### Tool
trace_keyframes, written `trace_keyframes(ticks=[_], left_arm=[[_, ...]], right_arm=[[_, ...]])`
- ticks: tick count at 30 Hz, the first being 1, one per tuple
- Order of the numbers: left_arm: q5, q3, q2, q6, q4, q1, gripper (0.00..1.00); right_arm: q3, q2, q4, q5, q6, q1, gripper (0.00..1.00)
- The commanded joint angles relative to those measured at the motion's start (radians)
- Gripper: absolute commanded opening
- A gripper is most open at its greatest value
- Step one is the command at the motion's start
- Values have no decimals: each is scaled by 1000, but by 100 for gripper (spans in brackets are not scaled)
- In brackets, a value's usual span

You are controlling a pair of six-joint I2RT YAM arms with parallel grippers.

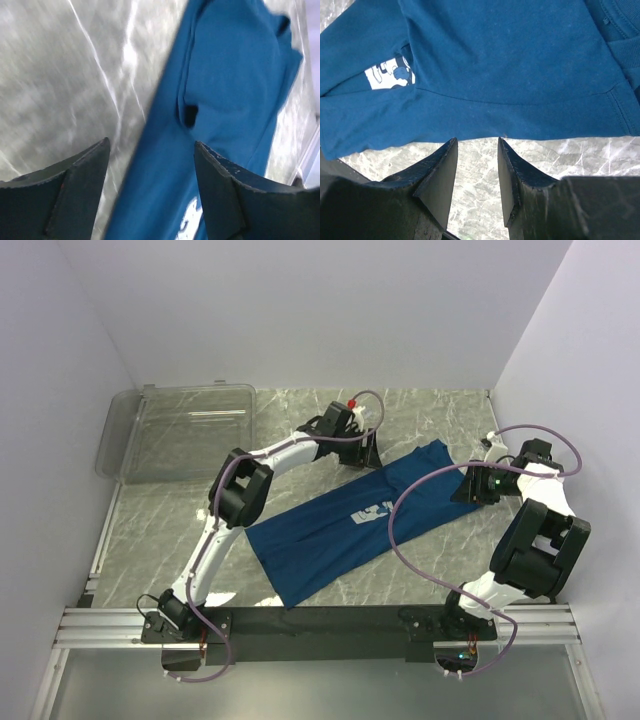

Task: Fold and stack the t-shirts
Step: Fold the tshirt

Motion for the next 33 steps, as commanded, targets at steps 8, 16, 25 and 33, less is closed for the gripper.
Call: trace_keyframes(ticks=[8, 16, 25, 33], left_arm=[[54, 160, 108, -46, 19, -11, 74], [68, 166, 145, -66, 1, -35, 71], [41, 196, 176, -72, -31, -55, 58], [24, 193, 190, -94, -44, -69, 40]], right_arm=[[-5, -7, 40, 3, 24, 4, 45], [-2, 7, 47, -8, 36, 6, 45], [0, 4, 49, -12, 38, 4, 45], [3, -5, 44, -17, 40, 4, 45]])
